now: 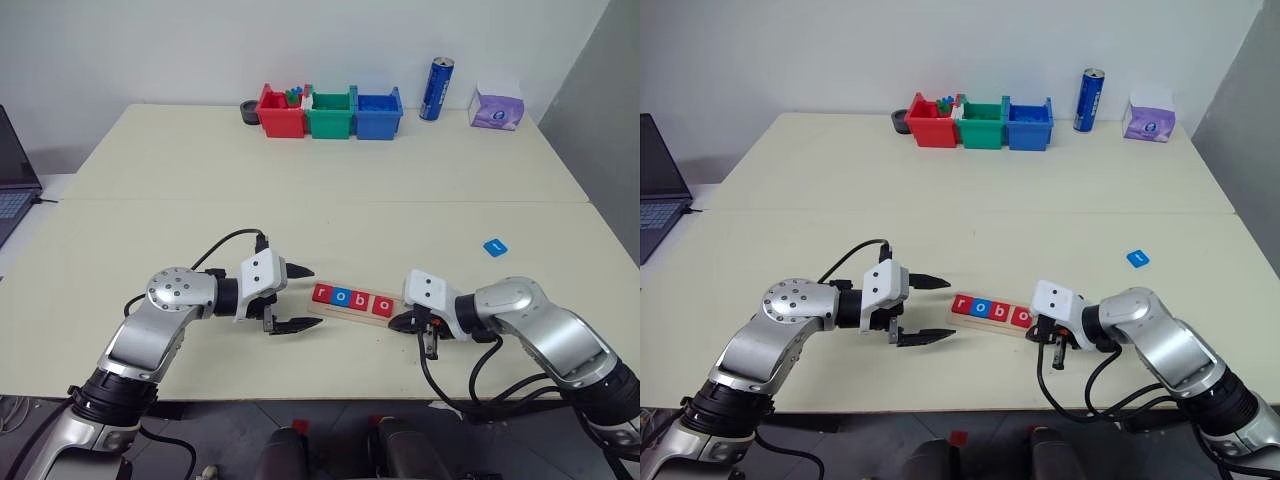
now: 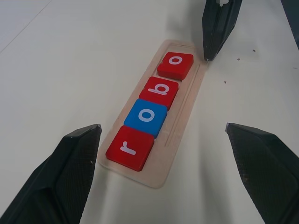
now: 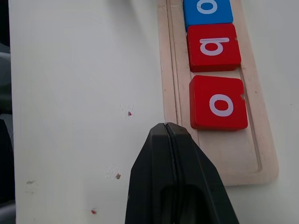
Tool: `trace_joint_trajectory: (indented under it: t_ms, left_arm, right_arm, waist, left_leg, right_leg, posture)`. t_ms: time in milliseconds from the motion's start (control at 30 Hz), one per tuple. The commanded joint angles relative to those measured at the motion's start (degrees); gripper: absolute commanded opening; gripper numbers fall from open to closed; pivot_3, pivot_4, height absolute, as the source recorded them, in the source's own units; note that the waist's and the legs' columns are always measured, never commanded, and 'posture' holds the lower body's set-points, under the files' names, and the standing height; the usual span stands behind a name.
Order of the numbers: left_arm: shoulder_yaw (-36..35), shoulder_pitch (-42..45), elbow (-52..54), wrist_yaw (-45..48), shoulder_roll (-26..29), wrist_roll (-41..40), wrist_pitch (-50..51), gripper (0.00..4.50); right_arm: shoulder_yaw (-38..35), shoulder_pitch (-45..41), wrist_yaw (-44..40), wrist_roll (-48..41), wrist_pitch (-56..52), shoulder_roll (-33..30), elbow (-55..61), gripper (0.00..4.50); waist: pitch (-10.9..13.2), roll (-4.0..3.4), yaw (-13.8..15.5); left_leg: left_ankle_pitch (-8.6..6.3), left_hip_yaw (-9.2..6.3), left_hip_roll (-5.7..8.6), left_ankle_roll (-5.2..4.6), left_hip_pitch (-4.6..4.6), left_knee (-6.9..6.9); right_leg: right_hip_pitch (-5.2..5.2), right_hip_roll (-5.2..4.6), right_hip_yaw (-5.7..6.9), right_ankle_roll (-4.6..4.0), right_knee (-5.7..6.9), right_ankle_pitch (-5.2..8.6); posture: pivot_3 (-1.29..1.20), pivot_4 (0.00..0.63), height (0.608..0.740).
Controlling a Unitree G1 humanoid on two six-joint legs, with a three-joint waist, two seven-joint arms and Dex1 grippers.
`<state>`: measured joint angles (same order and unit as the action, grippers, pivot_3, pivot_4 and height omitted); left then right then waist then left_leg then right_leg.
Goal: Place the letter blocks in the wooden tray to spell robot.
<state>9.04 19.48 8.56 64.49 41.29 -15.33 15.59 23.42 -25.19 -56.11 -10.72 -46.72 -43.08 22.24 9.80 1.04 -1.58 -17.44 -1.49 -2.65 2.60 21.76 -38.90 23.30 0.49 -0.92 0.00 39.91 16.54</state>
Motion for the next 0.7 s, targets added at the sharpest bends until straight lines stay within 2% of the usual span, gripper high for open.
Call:
trace_joint_trajectory:
  t_ms: [33,700]
  left_arm:
    - [-1.33,0.48,0.97,0.04,0.55,-0.19,-0.88,4.5]
    - [-1.07,1.07,0.71,0.46,0.54,-0.08,-1.06,4.5]
  right_arm:
    - [-0.21,-1.78,0.7,0.28,0.41,1.03,0.4,0.02]
    - [-0.57,-3.72,2.46,0.6,0.72,3.36,-0.98,0.02]
  waist:
    - [0.0,0.0,0.0]
    - [0.0,0.0,0.0]
  left_leg:
    - [0.0,0.0,0.0,0.0,0.0,0.0]
    - [0.0,-0.01,0.0,0.0,0.01,0.0]
  right_leg:
    - [0.0,0.0,0.0,0.0,0.0,0.0]
    - [0.0,0.0,0.01,0.0,0.0,0.0]
  posture:
    - [0.0,0.15,0.74]
    - [0.0,0.15,0.74]
